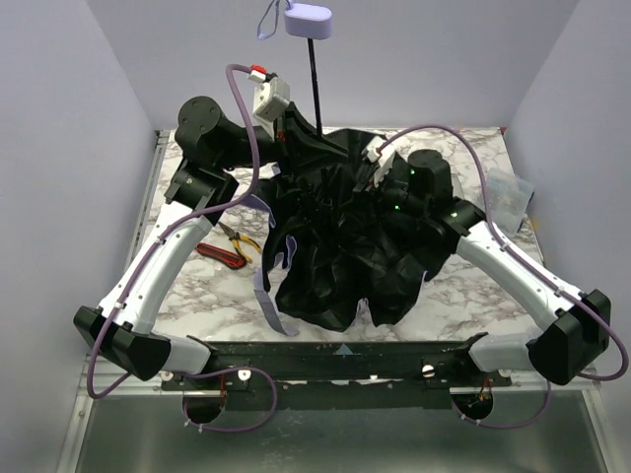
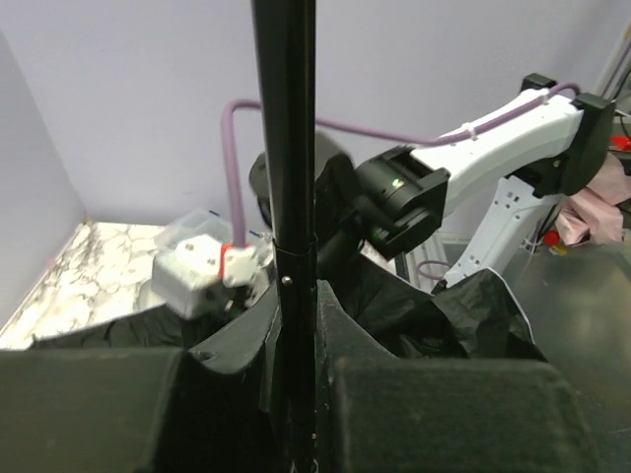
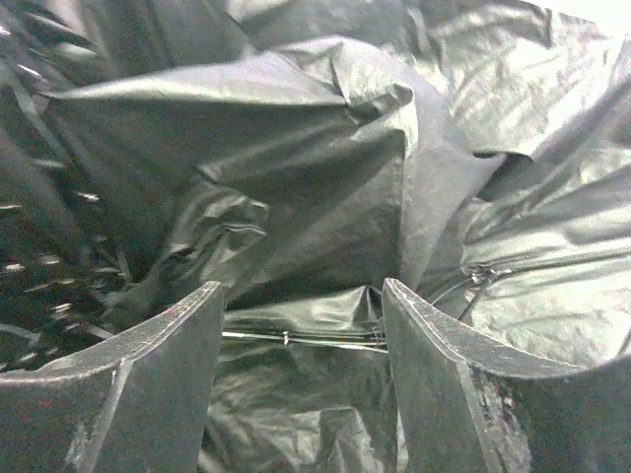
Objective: Open the umbrella
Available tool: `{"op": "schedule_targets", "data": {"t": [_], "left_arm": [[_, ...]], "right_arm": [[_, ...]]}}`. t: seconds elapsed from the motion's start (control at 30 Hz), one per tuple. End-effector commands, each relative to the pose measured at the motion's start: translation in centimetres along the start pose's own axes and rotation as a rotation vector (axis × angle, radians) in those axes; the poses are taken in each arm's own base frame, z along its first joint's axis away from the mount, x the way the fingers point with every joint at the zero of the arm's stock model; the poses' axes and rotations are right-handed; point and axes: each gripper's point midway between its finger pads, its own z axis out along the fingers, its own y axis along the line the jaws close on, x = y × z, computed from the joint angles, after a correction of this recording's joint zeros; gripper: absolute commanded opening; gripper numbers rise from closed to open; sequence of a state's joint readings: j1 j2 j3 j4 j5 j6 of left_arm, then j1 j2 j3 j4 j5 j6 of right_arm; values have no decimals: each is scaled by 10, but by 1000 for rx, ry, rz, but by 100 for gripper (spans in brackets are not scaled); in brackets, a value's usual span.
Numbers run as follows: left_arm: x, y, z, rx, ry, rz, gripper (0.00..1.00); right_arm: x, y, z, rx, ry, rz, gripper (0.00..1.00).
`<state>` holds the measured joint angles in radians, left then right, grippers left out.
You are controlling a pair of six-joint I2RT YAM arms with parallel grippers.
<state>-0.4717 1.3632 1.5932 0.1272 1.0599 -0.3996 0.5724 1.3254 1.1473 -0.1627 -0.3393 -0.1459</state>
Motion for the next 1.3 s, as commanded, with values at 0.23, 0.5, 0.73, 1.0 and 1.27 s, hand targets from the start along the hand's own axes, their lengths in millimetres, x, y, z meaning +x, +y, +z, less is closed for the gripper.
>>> {"op": "schedule_targets", "data": {"t": [0.23,0.5,0.73,1.0,1.27], "left_arm": [[-12,9,3,-50,8,85,0],[-11,7,13,-29,9,72,0],[-12,6,19,-22,11,59,0],[-13,5,4,-60,5,60,36],[17,36,-63,-396,57,214,71]], "right_arm": [[-115,69,-75,-375,-255,-56,75],[-142,91,-53,-480,-337,15,78],[-141,91,-25,-458,-350,49,50],[-143,67,-22,-304,-379,76,0],[-147,35,-28,-98,-450,62,0]]}}
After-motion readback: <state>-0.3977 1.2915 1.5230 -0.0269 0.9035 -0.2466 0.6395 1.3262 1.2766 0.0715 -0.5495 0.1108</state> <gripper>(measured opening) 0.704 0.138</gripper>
